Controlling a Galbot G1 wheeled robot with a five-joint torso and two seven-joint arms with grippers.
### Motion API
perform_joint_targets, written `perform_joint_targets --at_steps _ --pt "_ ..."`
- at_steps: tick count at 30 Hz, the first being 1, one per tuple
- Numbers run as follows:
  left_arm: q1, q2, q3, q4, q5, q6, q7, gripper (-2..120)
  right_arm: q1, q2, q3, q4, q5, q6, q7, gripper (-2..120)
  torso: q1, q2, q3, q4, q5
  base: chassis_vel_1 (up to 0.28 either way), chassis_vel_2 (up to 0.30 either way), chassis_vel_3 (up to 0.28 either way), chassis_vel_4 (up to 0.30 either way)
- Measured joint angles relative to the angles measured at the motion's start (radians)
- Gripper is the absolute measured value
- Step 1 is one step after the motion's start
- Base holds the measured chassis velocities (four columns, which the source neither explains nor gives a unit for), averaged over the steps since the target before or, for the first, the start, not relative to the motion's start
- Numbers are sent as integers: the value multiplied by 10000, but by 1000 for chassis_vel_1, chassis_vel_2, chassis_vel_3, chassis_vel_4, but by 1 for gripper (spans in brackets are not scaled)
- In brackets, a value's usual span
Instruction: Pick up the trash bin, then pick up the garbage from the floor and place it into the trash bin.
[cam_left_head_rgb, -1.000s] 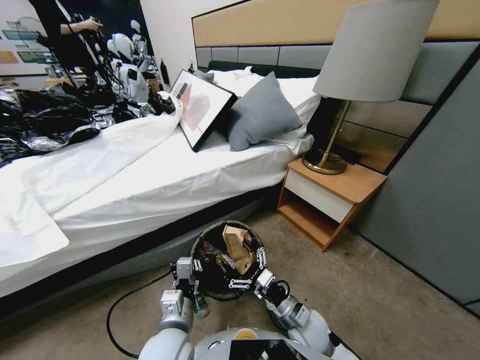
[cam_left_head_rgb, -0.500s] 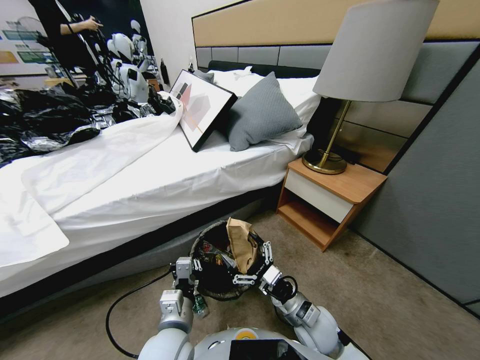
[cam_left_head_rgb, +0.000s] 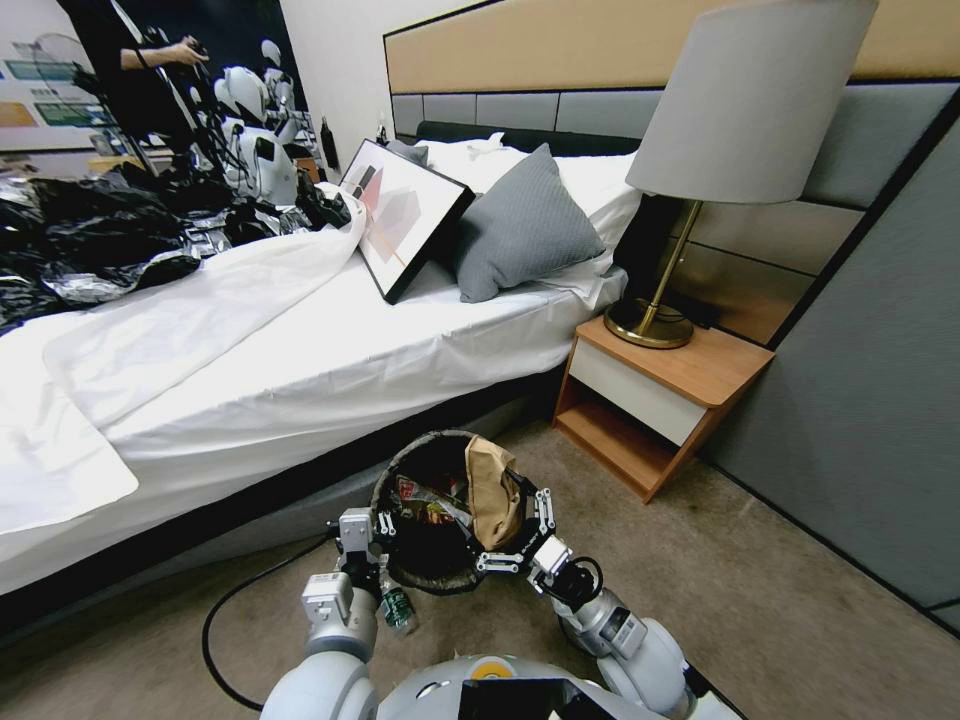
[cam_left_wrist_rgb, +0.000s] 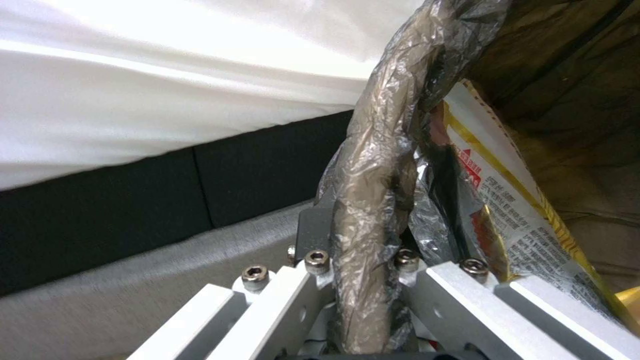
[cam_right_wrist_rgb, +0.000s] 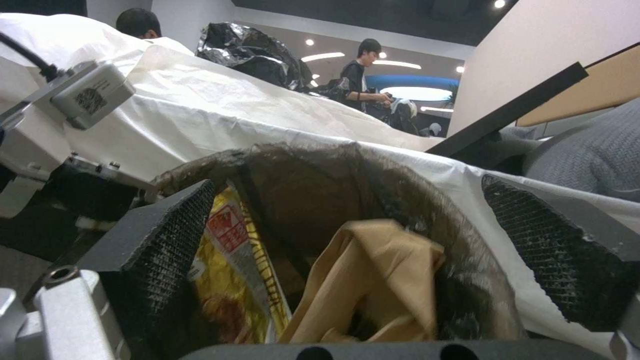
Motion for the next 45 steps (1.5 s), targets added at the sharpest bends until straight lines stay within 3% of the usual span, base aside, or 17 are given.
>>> perform_joint_targets --at_steps 11,25,45 --pt "-81 14 -43 -358 -936 367 -226 0 -430 -140 -51 -435 -223 354 -24 100 0 0 0 0 0 0 0 0 0" --pt "-120 8 -67 -367 -1023 394 -246 0 -686 -163 32 -531 -512 691 -56 100 0 0 0 0 0 0 0 0 0" --pt "-225 -6 -392 225 -919 273 -218 0 -1120 539 951 1452 -566 1138 330 100 0 0 0 0 -1 0 0 0 0"
